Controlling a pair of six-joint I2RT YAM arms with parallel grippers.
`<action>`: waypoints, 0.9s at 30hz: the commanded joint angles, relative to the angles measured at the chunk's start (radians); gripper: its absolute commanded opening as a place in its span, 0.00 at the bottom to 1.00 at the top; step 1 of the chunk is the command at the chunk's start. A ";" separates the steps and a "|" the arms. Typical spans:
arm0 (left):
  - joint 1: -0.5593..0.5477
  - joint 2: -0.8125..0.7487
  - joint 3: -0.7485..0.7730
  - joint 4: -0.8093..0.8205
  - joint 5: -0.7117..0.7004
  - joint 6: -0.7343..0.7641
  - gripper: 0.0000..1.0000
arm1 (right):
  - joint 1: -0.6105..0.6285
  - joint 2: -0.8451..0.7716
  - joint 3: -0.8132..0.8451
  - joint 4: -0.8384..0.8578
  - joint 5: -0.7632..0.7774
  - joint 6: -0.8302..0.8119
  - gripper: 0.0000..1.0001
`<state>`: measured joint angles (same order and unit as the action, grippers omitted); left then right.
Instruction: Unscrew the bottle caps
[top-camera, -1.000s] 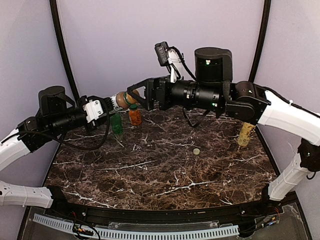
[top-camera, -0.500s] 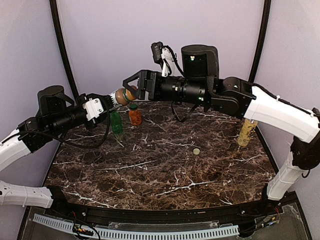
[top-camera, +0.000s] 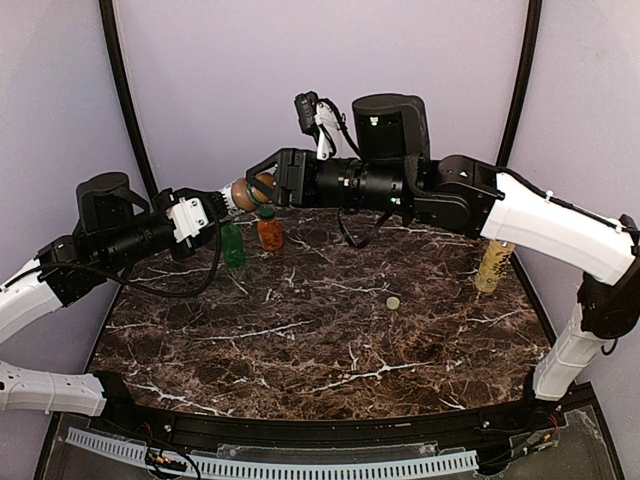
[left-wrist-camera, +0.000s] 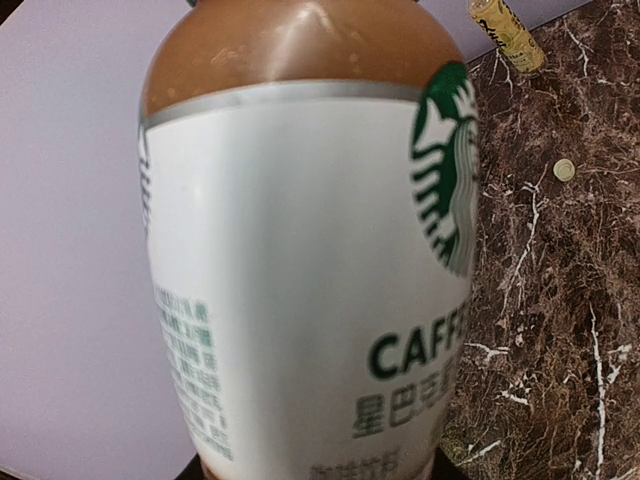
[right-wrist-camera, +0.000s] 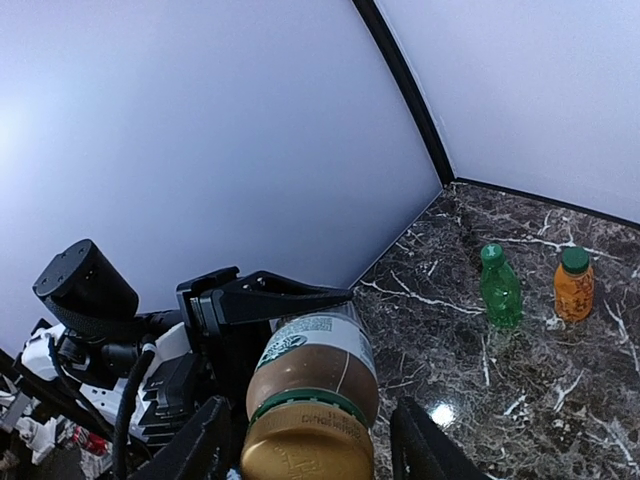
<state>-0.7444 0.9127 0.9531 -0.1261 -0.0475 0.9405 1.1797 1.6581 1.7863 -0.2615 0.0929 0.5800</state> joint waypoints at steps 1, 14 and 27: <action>-0.004 -0.005 -0.013 0.044 -0.016 0.006 0.10 | -0.003 0.012 0.008 -0.003 -0.018 0.000 0.50; -0.004 -0.003 -0.012 0.059 -0.030 0.016 0.10 | -0.003 -0.010 -0.022 -0.003 0.003 -0.004 0.43; -0.004 -0.006 0.063 -0.341 0.338 -0.036 0.07 | 0.026 -0.027 -0.072 0.010 -0.359 -0.579 0.00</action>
<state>-0.7315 0.9070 0.9703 -0.2142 0.0082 0.9333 1.1755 1.6547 1.7546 -0.2813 -0.0299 0.3561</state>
